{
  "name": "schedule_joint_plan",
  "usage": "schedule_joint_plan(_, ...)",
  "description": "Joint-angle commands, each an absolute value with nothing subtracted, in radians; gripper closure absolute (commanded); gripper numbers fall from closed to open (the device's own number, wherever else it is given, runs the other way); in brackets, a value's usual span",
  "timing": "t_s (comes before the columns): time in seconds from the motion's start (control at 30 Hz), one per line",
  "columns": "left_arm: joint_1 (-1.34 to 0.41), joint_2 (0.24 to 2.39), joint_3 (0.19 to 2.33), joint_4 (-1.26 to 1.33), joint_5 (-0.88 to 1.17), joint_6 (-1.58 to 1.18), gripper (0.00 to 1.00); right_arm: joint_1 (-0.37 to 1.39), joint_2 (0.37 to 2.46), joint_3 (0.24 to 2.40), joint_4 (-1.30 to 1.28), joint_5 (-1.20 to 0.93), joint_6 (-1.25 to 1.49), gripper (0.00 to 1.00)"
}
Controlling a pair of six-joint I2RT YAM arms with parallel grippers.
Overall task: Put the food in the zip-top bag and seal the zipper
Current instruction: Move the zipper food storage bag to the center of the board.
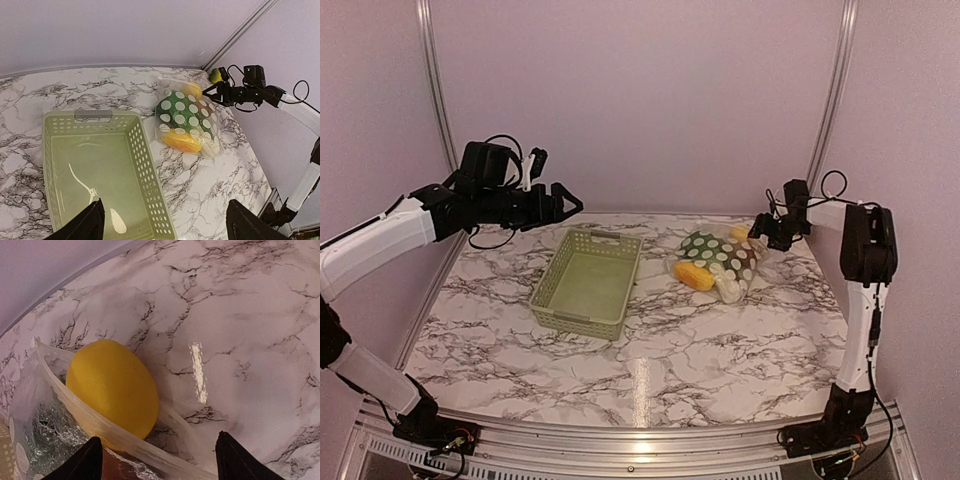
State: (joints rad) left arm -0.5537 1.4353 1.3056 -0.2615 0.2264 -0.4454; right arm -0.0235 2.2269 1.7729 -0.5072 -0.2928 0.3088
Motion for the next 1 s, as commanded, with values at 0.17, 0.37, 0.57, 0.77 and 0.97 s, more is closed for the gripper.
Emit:
schedule_joint_plan(0.17,-0.555,1.383,1.322,-0.358,0.294,-0.387,0.15,-0.060,2.469,2.062,-0.345,-0.565,0.314,0.22)
schedule_joint_plan(0.37,-0.555,1.383,1.345,-0.371,0.301,-0.375,0.16,-0.062,2.482,1.993,-0.261,-0.721,0.376,0.36)
schedule_joint_plan(0.57,-0.555,1.387,1.321,-0.329,0.315,-0.380,0.16,-0.057,2.292,1.753,-0.241,-0.714,0.362,0.49)
schedule_joint_plan(0.77,-0.555,1.401,1.276,-0.231,0.361,-0.421,0.18,-0.013,2.125,1.545,-0.217,-0.715,0.374,0.56)
schedule_joint_plan(0.97,-0.560,1.392,1.236,-0.170,0.400,-0.449,0.19,0.130,2.112,1.528,-0.341,-0.689,0.322,0.59)
